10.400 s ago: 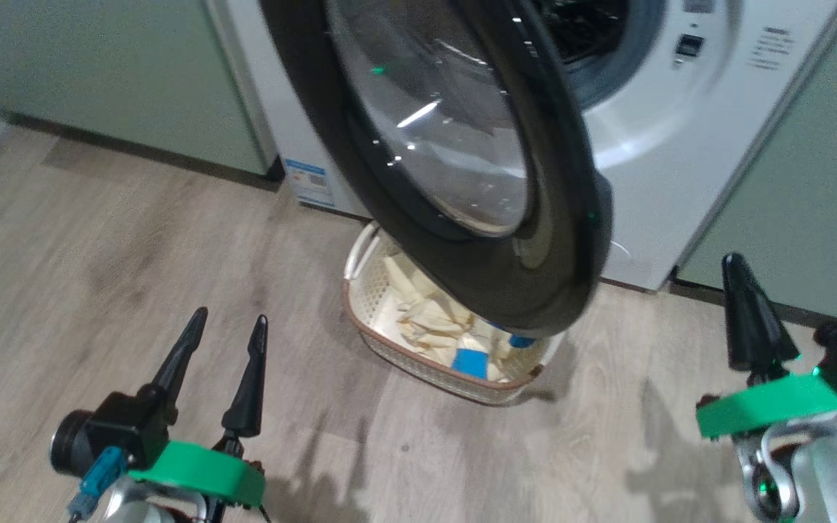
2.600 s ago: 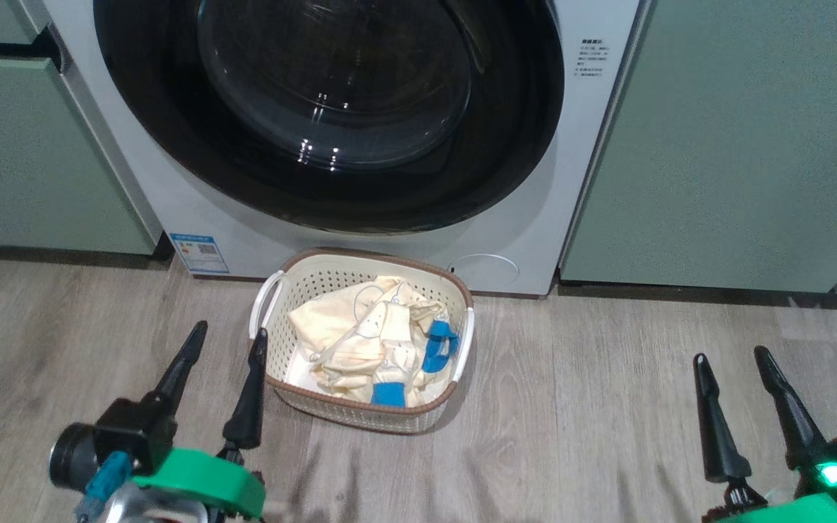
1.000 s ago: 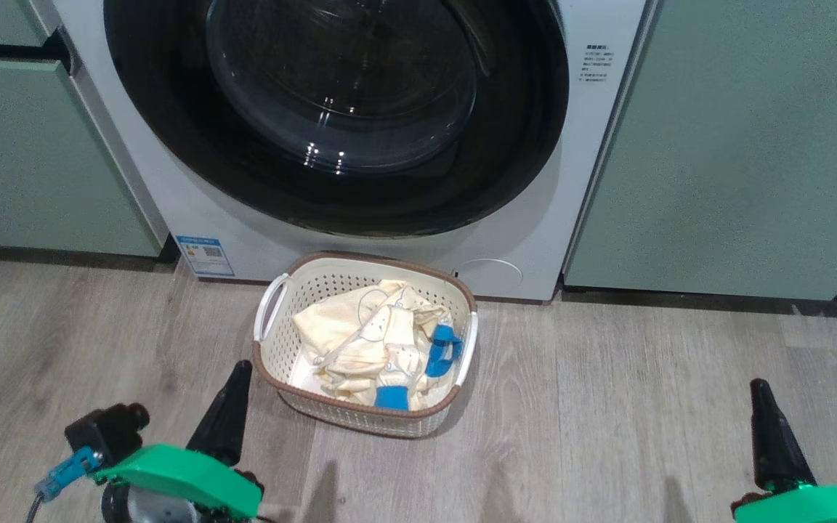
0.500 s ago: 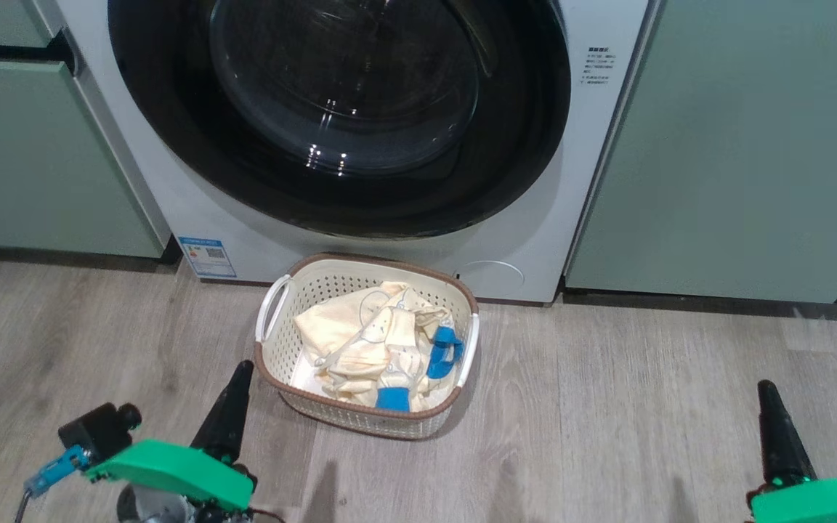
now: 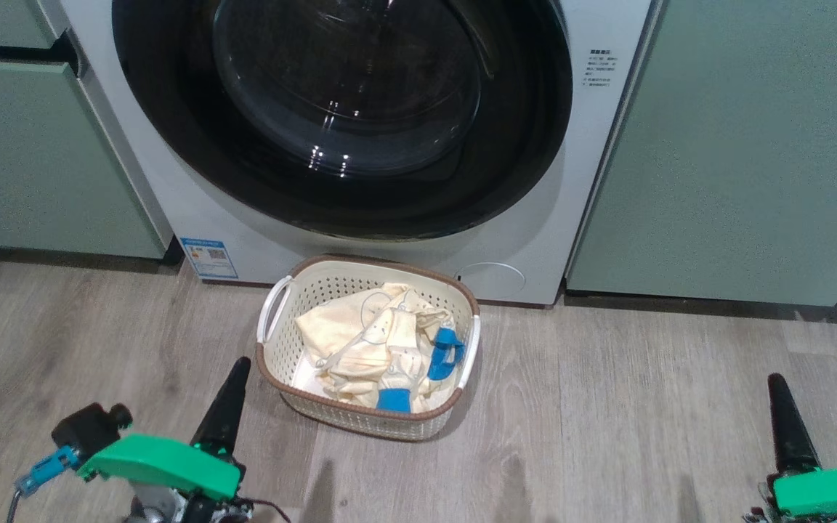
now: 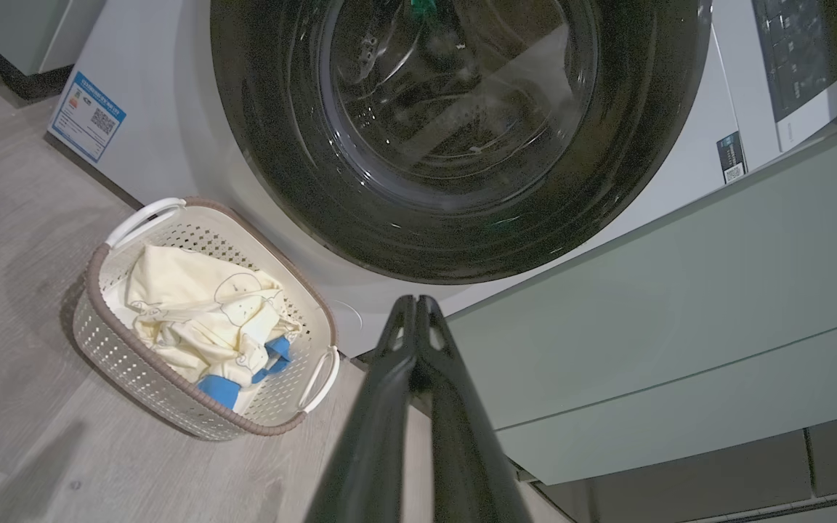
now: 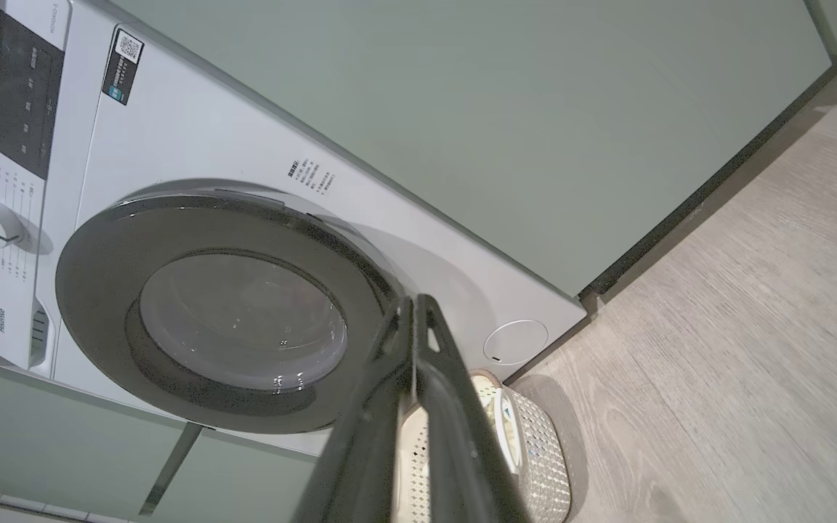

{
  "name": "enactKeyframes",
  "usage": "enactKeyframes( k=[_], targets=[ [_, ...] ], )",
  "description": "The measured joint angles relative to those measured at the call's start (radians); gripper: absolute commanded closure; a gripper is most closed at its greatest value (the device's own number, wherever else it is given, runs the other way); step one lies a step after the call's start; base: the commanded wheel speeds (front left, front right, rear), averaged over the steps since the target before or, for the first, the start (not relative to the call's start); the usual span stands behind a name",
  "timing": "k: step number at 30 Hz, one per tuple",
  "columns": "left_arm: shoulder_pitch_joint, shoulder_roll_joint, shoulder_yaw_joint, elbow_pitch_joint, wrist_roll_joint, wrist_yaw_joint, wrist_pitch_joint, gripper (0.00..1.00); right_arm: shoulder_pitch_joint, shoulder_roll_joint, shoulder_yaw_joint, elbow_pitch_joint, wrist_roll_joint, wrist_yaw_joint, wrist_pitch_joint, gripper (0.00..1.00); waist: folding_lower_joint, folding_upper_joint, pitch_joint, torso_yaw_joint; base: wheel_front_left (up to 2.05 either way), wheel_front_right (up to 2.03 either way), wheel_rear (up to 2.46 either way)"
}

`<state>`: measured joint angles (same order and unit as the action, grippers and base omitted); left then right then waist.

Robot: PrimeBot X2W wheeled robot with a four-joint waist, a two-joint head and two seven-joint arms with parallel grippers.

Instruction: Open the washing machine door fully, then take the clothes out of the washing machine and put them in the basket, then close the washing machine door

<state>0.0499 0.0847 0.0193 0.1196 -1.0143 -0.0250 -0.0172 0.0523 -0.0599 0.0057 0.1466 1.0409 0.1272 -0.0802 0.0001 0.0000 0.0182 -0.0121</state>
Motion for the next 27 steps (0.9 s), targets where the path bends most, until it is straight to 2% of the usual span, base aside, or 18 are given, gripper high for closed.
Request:
enactKeyframes(
  k=[27],
  targets=[
    [-0.053, -0.009, 0.012, 0.079, -0.305, -0.045, 0.049, 1.0, -0.044, 0.0, -0.041, 0.062, 0.297, 0.0, 0.076, 1.0, -0.0002, 0.0, -0.008, 0.006, 0.0, 0.0, 0.0]
  ],
)
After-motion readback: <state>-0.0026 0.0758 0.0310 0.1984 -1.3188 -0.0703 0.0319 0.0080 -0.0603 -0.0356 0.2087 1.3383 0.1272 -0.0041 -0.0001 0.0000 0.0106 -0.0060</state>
